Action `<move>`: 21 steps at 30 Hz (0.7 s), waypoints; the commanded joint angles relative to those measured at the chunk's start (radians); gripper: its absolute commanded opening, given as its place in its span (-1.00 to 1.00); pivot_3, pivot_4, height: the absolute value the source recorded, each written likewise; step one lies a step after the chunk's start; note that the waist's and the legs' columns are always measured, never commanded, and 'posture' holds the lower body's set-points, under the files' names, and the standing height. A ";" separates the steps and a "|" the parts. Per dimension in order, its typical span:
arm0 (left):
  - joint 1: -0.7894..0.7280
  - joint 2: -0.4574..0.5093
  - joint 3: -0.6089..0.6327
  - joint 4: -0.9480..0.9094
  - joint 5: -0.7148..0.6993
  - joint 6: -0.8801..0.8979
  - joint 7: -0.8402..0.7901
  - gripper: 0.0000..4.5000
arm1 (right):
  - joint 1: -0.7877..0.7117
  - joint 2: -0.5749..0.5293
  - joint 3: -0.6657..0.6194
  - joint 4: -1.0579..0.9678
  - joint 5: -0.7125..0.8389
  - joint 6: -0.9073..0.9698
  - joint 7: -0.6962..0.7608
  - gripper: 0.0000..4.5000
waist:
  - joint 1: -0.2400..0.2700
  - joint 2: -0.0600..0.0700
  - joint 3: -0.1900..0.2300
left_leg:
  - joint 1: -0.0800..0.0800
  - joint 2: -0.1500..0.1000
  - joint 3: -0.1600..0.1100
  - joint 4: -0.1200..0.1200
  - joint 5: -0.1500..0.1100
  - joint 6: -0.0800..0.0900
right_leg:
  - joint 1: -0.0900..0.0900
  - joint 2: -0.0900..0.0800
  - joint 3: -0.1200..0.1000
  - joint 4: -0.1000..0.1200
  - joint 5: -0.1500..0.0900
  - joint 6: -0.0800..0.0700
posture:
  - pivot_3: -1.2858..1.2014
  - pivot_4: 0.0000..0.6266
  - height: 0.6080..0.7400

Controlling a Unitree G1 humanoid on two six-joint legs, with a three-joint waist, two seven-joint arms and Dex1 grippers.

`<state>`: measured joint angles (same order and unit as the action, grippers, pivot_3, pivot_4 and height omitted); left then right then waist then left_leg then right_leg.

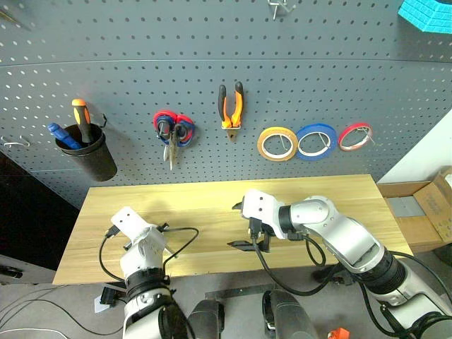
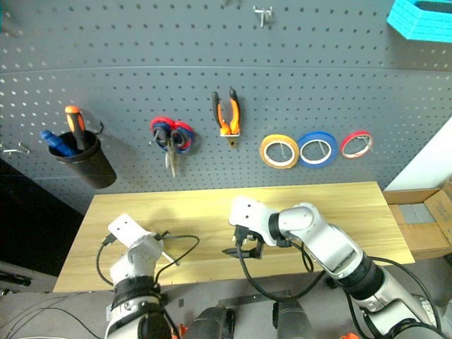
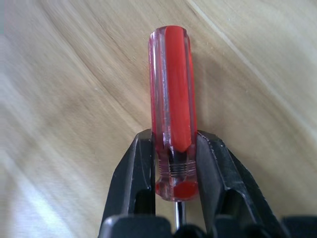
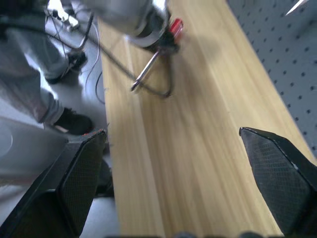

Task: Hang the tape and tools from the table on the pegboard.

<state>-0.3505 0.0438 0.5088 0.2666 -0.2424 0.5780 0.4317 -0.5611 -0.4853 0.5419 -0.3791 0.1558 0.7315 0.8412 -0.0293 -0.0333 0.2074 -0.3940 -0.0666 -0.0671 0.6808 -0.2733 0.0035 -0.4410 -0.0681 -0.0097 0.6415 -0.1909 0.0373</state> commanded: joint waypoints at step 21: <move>0.026 0.284 -0.278 -0.748 0.308 -0.345 -0.307 -0.65 | -0.172 0.103 -0.163 -0.038 0.178 -0.120 0.114 1.00 | 0.012 0.000 -0.001 | 0.000 0.000 0.000 -0.001 -0.001 0.002 | 0.000 0.000 0.000 -0.002 0.000 0.000 | 0.02 -0.54 1.00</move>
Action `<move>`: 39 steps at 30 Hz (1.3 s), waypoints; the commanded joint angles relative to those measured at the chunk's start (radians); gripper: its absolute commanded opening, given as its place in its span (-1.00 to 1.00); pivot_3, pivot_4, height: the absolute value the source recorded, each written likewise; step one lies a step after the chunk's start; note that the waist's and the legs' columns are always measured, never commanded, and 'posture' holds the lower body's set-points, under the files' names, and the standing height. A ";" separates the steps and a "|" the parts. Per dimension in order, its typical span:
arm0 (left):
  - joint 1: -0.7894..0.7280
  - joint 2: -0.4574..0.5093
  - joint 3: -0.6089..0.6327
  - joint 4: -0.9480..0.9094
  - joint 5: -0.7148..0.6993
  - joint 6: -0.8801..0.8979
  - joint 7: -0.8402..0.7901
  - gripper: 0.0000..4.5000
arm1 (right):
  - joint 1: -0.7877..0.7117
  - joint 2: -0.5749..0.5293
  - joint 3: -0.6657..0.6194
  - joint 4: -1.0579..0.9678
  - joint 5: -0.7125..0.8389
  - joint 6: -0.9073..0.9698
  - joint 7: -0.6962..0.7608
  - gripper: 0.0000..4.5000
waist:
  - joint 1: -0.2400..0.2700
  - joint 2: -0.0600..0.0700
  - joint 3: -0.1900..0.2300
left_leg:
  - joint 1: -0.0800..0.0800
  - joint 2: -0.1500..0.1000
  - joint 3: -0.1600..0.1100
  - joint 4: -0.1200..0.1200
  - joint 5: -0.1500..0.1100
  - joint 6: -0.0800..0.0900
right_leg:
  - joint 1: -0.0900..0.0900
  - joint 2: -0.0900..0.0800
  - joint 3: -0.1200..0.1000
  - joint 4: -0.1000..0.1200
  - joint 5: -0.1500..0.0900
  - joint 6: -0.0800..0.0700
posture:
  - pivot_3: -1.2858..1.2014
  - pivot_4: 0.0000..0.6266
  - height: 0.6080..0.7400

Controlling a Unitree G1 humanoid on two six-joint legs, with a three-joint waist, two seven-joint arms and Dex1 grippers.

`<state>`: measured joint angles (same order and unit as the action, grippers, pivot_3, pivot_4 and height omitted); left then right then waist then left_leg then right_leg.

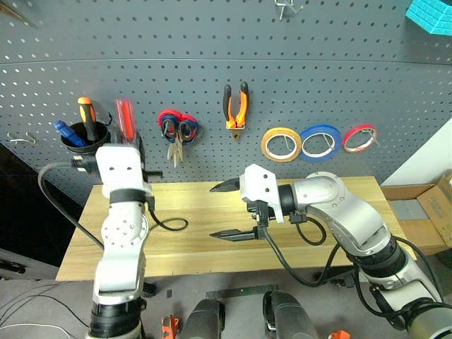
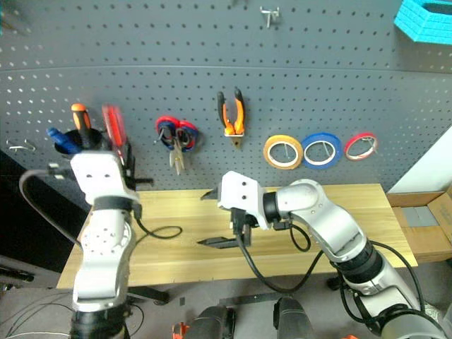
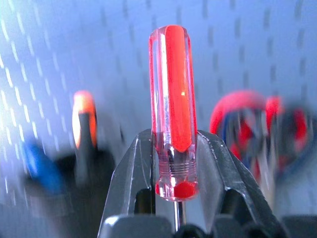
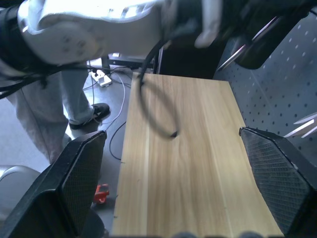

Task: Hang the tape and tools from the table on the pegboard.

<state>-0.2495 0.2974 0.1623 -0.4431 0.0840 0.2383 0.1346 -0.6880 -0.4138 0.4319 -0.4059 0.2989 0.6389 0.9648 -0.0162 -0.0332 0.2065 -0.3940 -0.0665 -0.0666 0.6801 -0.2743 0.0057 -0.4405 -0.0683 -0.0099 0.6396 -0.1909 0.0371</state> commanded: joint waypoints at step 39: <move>-0.301 0.181 0.258 0.467 -0.121 -0.169 -0.043 0.56 | -0.172 0.231 -0.099 0.194 -0.074 0.016 -0.298 1.00 | -0.012 -0.003 -0.003 | -0.003 -0.001 -0.001 0.000 0.003 -0.005 | -0.006 0.000 0.000 0.003 0.000 0.000 | 0.03 -0.47 1.00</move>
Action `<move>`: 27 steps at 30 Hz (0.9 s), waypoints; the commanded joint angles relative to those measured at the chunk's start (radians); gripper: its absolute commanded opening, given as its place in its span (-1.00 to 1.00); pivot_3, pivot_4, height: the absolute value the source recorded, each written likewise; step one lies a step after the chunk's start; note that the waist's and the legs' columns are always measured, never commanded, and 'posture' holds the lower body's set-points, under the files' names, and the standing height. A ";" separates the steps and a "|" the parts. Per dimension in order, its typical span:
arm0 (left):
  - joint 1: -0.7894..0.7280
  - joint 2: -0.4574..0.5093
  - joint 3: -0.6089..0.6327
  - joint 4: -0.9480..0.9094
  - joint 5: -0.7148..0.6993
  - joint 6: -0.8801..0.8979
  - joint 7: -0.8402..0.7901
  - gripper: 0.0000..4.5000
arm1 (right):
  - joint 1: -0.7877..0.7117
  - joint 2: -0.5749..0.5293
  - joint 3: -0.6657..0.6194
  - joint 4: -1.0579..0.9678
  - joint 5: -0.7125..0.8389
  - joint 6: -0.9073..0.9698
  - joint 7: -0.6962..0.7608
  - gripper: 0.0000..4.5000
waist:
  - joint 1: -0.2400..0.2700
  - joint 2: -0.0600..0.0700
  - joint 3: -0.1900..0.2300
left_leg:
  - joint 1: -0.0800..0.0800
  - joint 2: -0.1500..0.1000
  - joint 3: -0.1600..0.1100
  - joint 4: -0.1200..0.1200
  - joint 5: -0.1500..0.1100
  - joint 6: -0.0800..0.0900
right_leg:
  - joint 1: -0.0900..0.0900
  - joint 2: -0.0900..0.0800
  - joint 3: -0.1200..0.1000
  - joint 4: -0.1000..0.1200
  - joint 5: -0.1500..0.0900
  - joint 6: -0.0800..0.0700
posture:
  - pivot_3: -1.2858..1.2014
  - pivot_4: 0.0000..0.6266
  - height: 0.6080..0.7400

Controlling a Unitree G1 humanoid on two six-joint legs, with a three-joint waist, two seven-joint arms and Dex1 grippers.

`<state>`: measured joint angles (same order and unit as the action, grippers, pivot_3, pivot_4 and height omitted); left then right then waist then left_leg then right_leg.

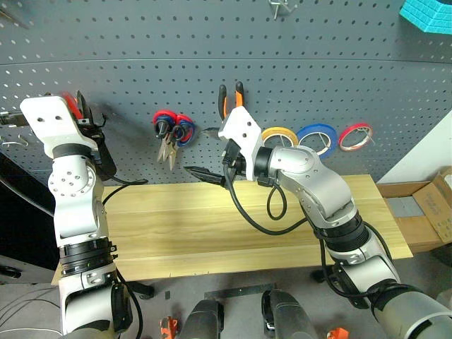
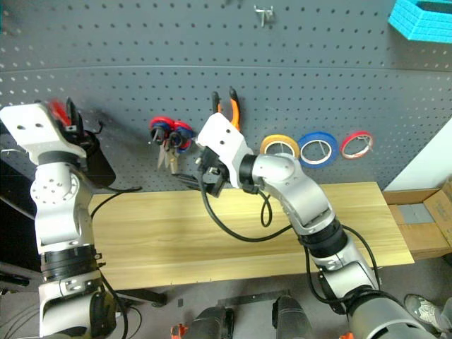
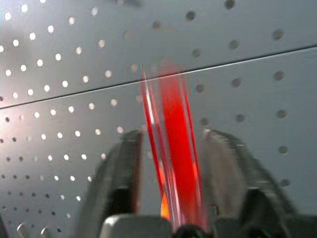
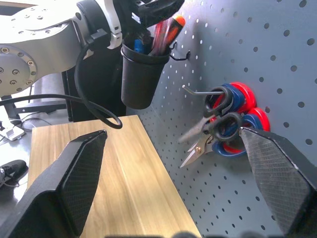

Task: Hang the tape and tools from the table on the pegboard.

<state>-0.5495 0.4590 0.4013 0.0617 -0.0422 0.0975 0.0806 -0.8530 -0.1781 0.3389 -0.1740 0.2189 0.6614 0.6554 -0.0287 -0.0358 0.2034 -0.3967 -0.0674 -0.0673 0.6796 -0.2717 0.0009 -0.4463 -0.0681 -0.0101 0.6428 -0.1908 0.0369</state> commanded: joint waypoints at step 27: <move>0.557 0.080 -0.012 -0.267 -0.402 0.259 -0.534 0.71 | 0.528 -0.361 -0.388 0.088 0.100 -0.054 -0.022 1.00 | 0.027 0.001 0.000 | 0.005 0.002 0.002 -0.001 -0.003 0.005 | 0.006 0.000 0.000 -0.001 -0.003 -0.004 | 0.02 -0.47 1.00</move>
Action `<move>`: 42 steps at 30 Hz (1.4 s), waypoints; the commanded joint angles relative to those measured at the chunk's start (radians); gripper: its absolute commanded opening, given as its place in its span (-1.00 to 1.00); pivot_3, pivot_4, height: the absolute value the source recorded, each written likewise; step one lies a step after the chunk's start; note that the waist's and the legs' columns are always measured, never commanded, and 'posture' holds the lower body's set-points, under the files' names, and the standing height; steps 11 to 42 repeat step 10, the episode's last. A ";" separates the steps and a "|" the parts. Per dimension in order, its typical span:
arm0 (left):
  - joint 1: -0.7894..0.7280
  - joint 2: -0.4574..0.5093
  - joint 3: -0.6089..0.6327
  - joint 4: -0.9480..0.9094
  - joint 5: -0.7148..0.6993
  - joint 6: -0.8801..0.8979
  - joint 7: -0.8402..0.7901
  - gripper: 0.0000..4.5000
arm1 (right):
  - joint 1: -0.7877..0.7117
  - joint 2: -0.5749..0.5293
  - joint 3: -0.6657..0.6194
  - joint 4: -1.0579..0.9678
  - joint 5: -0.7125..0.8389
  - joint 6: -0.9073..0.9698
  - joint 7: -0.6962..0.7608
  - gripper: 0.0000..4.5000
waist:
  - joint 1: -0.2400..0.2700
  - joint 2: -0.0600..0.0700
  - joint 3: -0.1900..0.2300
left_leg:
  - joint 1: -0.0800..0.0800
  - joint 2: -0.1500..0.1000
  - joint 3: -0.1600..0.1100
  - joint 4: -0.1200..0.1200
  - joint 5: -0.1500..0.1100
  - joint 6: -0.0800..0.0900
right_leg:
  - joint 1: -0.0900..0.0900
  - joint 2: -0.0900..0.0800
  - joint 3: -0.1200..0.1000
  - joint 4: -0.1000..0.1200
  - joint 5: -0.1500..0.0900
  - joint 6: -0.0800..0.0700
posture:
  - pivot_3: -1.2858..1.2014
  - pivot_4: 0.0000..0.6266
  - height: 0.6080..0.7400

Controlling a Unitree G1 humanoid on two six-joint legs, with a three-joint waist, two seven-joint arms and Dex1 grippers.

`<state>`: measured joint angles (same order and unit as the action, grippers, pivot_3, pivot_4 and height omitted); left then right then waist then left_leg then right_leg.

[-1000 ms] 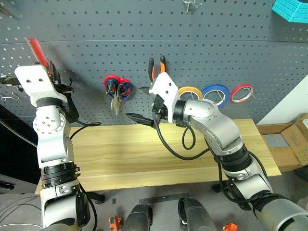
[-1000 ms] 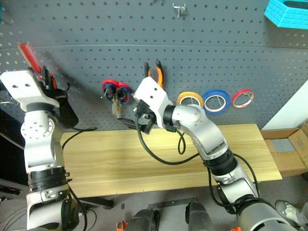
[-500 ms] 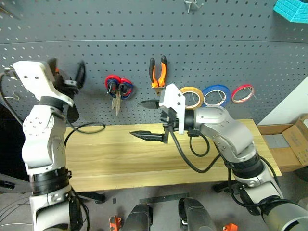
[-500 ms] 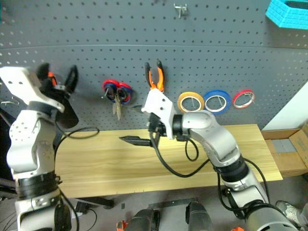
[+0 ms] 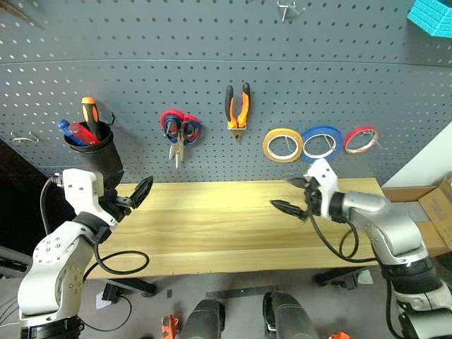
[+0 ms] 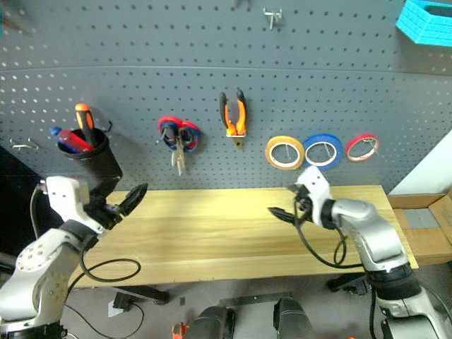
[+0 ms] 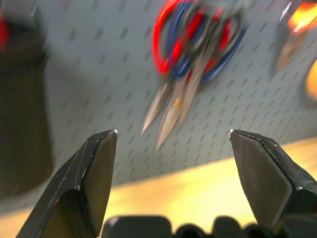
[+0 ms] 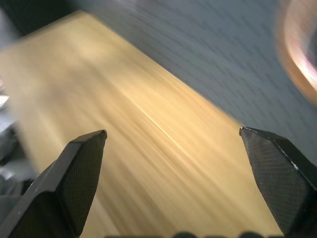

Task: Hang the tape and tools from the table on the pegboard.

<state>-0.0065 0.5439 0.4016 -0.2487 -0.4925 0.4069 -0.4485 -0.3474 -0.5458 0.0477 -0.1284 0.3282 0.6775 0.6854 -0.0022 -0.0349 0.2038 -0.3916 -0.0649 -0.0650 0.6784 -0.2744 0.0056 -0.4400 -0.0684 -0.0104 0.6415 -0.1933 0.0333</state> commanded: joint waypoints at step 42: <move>0.055 -0.064 -0.061 0.257 0.207 -0.151 0.067 0.71 | 0.082 0.089 -0.238 0.278 -0.064 -0.238 -0.239 1.00 | -0.002 0.000 -0.003 | 0.001 0.001 0.003 0.000 0.000 0.000 | 0.001 0.001 0.001 0.000 0.000 0.000 | 0.01 -0.61 1.00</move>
